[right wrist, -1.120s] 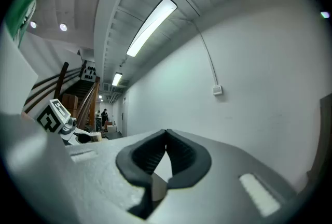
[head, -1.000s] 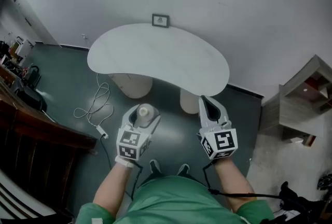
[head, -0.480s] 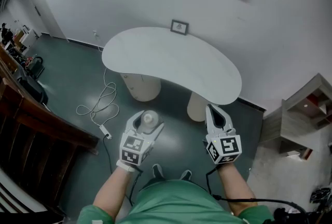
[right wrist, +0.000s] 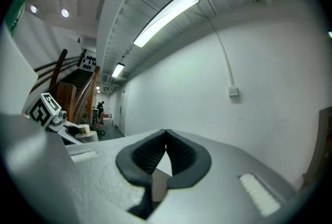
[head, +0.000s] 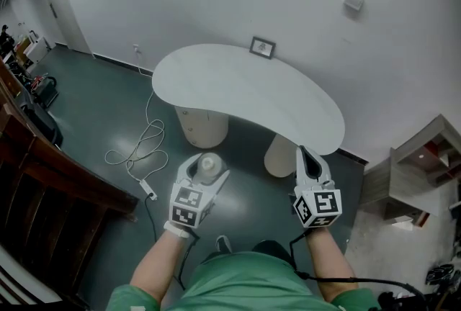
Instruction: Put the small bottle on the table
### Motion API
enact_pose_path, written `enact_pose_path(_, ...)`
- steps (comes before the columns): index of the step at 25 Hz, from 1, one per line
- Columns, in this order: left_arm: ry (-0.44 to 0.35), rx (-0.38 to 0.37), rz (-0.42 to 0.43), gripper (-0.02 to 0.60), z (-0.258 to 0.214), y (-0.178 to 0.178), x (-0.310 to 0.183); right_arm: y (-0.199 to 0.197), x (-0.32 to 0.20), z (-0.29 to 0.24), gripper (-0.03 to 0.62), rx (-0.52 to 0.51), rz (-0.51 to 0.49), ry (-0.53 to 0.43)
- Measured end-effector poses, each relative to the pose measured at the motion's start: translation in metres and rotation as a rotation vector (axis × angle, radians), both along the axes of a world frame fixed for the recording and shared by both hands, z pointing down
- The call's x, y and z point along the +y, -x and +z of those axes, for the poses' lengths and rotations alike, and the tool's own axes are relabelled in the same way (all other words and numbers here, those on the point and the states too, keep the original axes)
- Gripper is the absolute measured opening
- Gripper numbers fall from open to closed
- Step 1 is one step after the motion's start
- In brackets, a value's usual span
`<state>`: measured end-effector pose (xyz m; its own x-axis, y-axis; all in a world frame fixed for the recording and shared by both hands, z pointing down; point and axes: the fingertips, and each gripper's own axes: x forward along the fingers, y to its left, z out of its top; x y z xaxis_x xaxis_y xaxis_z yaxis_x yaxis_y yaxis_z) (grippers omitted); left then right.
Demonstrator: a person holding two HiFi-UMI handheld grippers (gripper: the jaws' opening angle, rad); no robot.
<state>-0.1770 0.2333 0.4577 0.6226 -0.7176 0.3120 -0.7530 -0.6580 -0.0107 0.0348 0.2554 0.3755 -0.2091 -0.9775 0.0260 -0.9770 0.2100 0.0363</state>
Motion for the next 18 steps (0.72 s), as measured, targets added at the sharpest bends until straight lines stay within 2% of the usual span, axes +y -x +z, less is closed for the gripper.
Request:
enact_pose_path(9,0.007,0.014,-0.015,0.344,0.005,0.023,-0.026,0.027,-0.024,0.006,0.002,0.026,-0.011,0.014)
enact_pose_path(18,-0.001,0.003,-0.051,0.344,-0.001,0.035,-0.055,0.034,-0.072,0.018,0.002,-0.019,-0.030,0.016)
